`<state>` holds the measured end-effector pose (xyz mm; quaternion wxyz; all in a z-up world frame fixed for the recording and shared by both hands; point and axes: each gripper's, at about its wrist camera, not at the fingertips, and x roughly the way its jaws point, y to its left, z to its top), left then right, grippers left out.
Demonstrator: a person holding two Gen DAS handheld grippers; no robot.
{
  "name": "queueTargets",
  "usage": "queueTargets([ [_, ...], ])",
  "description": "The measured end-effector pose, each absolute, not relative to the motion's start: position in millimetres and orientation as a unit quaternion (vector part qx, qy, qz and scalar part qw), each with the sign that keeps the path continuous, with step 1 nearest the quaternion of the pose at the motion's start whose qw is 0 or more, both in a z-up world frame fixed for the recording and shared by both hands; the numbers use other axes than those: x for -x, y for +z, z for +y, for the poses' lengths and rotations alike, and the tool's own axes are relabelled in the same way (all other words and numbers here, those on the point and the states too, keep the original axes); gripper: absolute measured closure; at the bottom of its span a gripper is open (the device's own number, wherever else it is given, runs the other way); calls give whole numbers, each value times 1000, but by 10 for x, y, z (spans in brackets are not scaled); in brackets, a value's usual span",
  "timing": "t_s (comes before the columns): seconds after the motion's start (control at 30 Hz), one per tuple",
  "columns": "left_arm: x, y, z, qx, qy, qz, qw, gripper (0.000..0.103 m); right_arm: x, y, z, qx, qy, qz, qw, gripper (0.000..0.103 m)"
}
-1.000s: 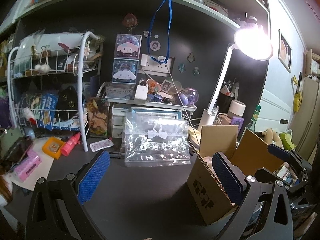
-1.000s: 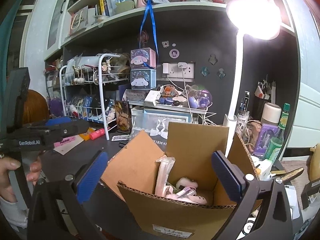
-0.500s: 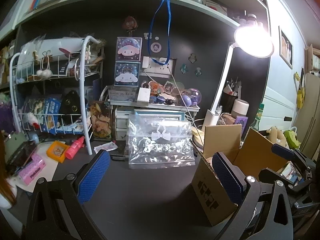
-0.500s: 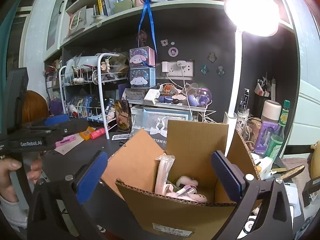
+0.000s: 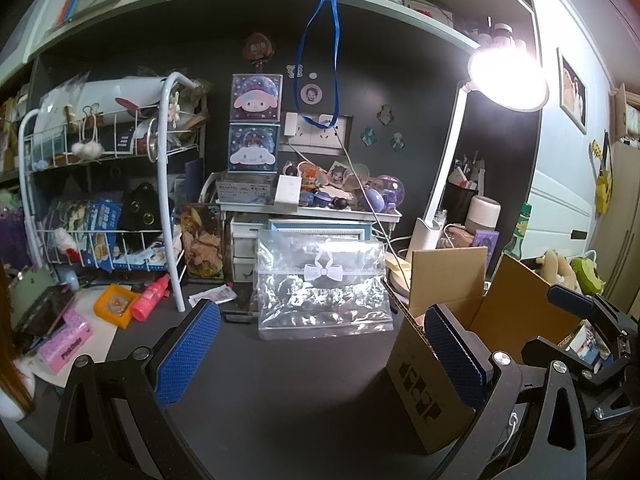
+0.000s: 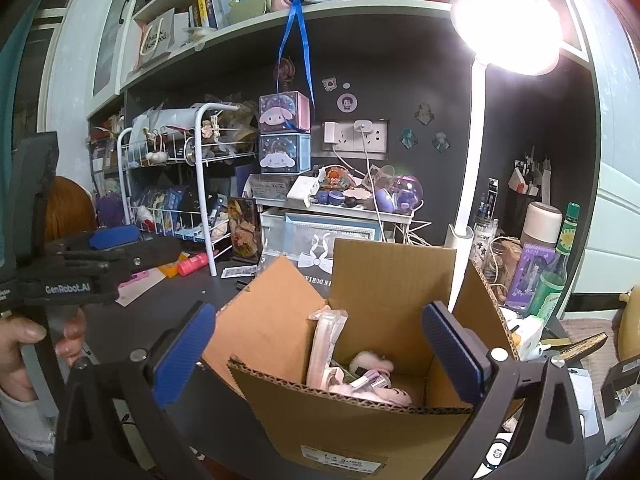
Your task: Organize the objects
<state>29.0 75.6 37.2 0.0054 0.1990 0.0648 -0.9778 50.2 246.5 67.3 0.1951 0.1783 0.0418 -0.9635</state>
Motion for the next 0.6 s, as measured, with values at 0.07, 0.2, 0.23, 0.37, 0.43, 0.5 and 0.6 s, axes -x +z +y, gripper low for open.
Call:
queueTargets([
  [0.07, -286, 370, 752, -199, -978, 65, 6, 0, -491, 675, 2470, -179, -963, 40, 197, 0],
  [0.2, -262, 351, 740, -201, -978, 64, 10, 0, -474, 673, 2472, -181, -962, 39, 200, 0],
  [0.23, -261, 343, 738, -201, -977, 64, 11, 0, -467, 672, 2473, -181, -962, 38, 201, 0],
  [0.37, -261, 328, 734, -203, -977, 63, 13, 0, -462, 675, 2470, -182, -961, 39, 204, 0],
  [0.43, -262, 325, 739, -205, -977, 62, 15, 0, -466, 674, 2466, -182, -961, 39, 204, 0],
  [0.5, -261, 320, 739, -206, -976, 61, 17, 0, -461, 675, 2467, -182, -960, 40, 206, 0],
  [0.6, -264, 320, 739, -206, -976, 62, 16, 0, -464, 680, 2461, -182, -960, 40, 208, 0],
])
